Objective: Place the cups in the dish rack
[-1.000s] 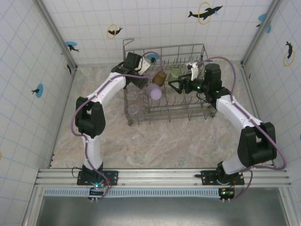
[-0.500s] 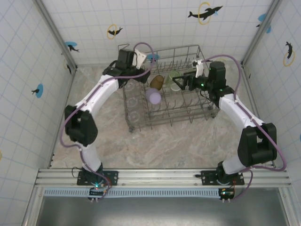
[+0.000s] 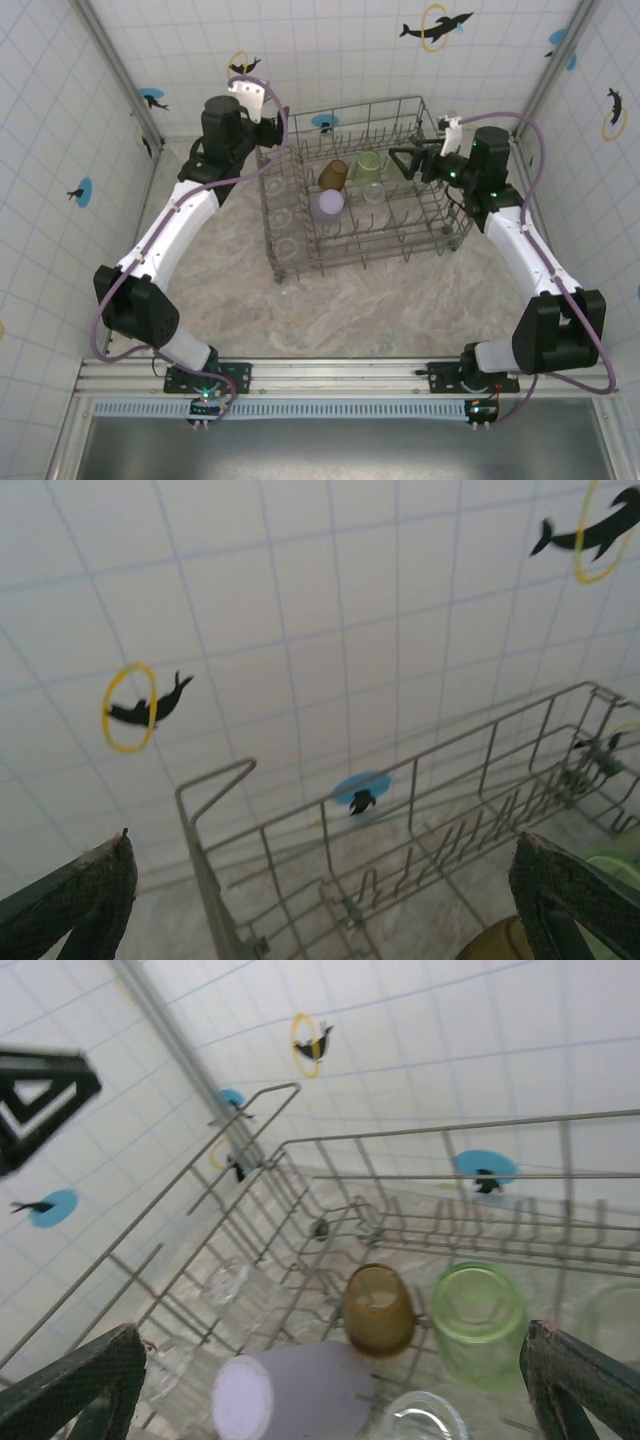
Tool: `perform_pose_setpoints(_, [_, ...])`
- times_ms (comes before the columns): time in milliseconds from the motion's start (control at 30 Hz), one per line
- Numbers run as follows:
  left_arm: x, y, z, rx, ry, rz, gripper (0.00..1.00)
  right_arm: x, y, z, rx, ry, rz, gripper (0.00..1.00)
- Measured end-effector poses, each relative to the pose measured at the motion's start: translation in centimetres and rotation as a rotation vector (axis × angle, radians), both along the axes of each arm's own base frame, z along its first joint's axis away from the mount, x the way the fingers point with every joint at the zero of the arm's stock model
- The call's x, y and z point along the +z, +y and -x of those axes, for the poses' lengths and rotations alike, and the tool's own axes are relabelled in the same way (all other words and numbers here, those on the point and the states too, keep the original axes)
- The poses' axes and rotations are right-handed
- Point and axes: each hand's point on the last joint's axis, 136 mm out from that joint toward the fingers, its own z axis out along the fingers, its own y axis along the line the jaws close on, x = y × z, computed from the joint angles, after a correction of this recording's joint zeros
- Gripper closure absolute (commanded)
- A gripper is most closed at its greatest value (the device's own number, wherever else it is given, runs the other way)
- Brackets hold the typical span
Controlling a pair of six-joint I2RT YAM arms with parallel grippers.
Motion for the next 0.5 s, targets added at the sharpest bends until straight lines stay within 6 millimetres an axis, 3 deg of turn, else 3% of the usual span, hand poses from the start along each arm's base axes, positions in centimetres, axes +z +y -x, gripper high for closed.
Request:
perform_pose_setpoints(67, [-1.2, 2.2, -0.1, 0.079, 0.025, 0.014, 0.02, -0.1, -2.0, -0.6, -0.074, 0.005, 0.011, 0.01])
perform_pose_setpoints(133, [-1.4, 5.6, 0.4, 0.187, 0.026, 0.047, 0.02, -1.0, -4.6, -1.2, -0.177, 0.019, 0.028, 0.01])
perform_pose_setpoints(267, [-0.9, 11.8, 3.3, 0.379, -0.016, 0.111, 0.02, -4.3, -9.7, -1.3, -0.382, 0.08, 0.062, 0.01])
perform_pose_setpoints(400, [-1.5, 15.7, 6.1, 0.523, -0.051, 0.163, 0.02, -8.6, -14.7, -0.4, -0.589, 0.163, 0.081, 0.01])
perform_pose_setpoints(500, [-4.3, 17.7, 7.1, 0.616, -0.017, 0.163, 0.02, -11.4, -17.7, 0.9, -0.719, 0.206, 0.086, 0.01])
